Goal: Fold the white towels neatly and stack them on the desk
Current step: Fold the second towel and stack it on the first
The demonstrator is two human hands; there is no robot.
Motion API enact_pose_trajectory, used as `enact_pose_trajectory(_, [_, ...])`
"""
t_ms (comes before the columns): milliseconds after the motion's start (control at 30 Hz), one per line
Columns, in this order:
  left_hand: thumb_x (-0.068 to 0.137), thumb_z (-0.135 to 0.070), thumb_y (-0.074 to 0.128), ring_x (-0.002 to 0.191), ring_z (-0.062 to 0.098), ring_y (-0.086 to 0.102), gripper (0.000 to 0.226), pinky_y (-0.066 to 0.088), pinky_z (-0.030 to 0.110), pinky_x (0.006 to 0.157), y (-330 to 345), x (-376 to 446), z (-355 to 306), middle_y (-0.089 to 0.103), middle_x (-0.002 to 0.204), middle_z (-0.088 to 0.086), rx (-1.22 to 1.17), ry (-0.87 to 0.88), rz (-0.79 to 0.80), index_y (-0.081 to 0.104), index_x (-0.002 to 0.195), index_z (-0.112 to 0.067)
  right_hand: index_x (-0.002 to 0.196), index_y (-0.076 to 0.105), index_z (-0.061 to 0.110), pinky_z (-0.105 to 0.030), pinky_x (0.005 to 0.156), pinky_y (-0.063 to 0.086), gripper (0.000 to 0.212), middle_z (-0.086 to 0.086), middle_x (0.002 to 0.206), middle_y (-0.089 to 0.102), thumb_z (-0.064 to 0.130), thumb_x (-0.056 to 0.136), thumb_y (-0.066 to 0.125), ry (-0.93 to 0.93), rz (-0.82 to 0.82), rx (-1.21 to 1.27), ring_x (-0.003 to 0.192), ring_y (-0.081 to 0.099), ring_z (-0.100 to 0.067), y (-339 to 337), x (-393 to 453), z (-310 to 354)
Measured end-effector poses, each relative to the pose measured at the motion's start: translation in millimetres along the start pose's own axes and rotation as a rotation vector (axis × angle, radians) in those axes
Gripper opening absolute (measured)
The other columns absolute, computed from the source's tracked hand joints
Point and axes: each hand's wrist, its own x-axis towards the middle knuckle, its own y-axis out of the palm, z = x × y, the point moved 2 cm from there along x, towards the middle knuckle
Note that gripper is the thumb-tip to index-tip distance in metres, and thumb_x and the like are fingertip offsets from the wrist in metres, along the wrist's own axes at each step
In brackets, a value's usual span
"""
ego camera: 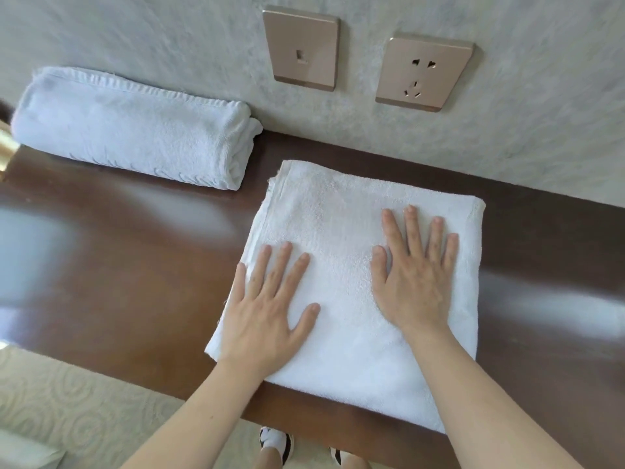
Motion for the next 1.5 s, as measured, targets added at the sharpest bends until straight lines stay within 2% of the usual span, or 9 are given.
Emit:
enact_pose_trajectory(233, [0.099, -0.064, 0.022, 0.155, 0.015, -0.008, 0.069, 0.004, 0.045, 0.125, -10.1, 52.4, 18.1, -0.003, 0.168, -0.013, -0.007, 0.357, 0.077, 0.002, 0.16, -0.038, 0.161, 0.002, 0.036, -0.058, 0.122, -0.007, 0.063, 0.001, 0.17, -0.003, 0.053, 0.1, 0.005, 0.366, 0.02, 0.097, 0.154, -0.008, -0.037, 0.8, -39.5, -2.6])
enact_pose_trajectory(500, [0.102, -0.059, 0.002, 0.154, 0.018, -0.011, 0.057, -0.003, 0.041, 0.125, -18.6, 113.6, 4.6, -0.018, 0.166, -0.014, 0.021, 0.554, 0.151, -0.012, 0.155, -0.046, 0.156, -0.017, 0.04, -0.068, 0.117, -0.01, 0.059, -0.011, 0.168, -0.014, 0.051, 0.1, 0.001, 0.671, 0.099, 0.173, 0.15, -0.014, -0.049, 4.2, -110.2, 34.5])
enact_pose_trajectory(600, [0.102, -0.06, 0.006, 0.154, 0.017, -0.011, 0.059, -0.002, 0.041, 0.126, -20.6, 133.1, -5.3, -0.019, 0.166, -0.01, 0.076, 0.701, 0.144, -0.014, 0.156, -0.044, 0.157, -0.017, 0.035, -0.069, 0.116, -0.007, 0.057, -0.004, 0.168, -0.015, 0.043, 0.103, -0.003, 0.591, 0.086, 0.15, 0.152, -0.012, -0.041, 4.8, -123.9, 46.4])
enact_pose_trajectory(733, [0.1, -0.064, 0.012, 0.154, 0.015, -0.011, 0.066, -0.002, 0.038, 0.126, -21.9, 151.9, -13.2, -0.015, 0.167, -0.009, 0.075, 0.825, 0.158, -0.009, 0.157, -0.041, 0.161, -0.001, 0.028, -0.058, 0.122, -0.007, 0.06, 0.002, 0.168, -0.006, 0.043, 0.103, 0.007, 0.246, 0.06, 0.103, 0.156, -0.007, -0.025, -2.1, -89.2, 25.6])
enact_pose_trajectory(833, [0.102, -0.055, 0.022, 0.155, 0.02, 0.001, 0.064, 0.004, 0.039, 0.126, -26.3, 151.7, -15.1, 0.003, 0.169, 0.0, 0.093, 0.806, 0.046, 0.015, 0.16, -0.03, 0.161, 0.01, 0.028, -0.054, 0.124, -0.005, 0.061, -0.002, 0.169, 0.002, 0.048, 0.104, 0.017, 0.047, 0.023, 0.038, 0.156, -0.003, -0.025, -11.8, -45.3, 1.6])
enact_pose_trajectory(967, [0.097, -0.034, 0.048, 0.147, 0.033, 0.033, 0.043, 0.024, 0.048, 0.121, -27.5, 117.6, -13.9, 0.039, 0.158, 0.01, -0.069, 0.601, -0.237, 0.062, 0.133, -0.015, 0.161, 0.008, 0.035, -0.052, 0.125, -0.002, 0.062, 0.001, 0.17, -0.001, 0.052, 0.103, 0.018, -0.143, 0.062, -0.004, 0.156, -0.007, -0.021, -11.7, -13.8, -11.4])
enact_pose_trajectory(1033, [0.095, -0.04, 0.045, 0.148, 0.034, 0.031, 0.051, 0.019, 0.047, 0.122, -19.0, 84.3, -16.1, 0.038, 0.158, 0.01, -0.142, 0.434, -0.179, 0.058, 0.138, -0.018, 0.161, 0.007, 0.037, -0.052, 0.125, -0.001, 0.062, 0.003, 0.17, -0.002, 0.053, 0.102, 0.017, -0.114, 0.057, 0.014, 0.156, -0.008, -0.022, -8.5, -9.1, -11.4])
enact_pose_trajectory(1200, [0.096, -0.063, 0.026, 0.155, 0.029, -0.007, 0.076, 0.004, 0.052, 0.125, -0.8, 47.6, -26.5, 0.0, 0.169, 0.002, -0.069, 0.237, 0.01, 0.011, 0.161, -0.026, 0.16, 0.006, 0.04, -0.051, 0.125, -0.001, 0.061, 0.004, 0.17, -0.001, 0.052, 0.101, 0.019, -0.052, 0.028, 0.025, 0.156, -0.007, -0.023, -7.8, -6.1, -7.9])
enact_pose_trajectory(1500, [0.096, -0.066, 0.023, 0.155, 0.018, -0.008, 0.073, -0.002, 0.041, 0.126, -17.4, 149.1, -7.9, -0.001, 0.168, -0.009, -0.008, 0.511, 0.072, 0.005, 0.16, -0.035, 0.159, -0.005, 0.041, -0.057, 0.122, -0.009, 0.061, 0.006, 0.169, -0.011, 0.052, 0.101, 0.01, 0.293, -0.006, 0.112, 0.154, -0.016, -0.024, -3.5, 12.6, 7.5])
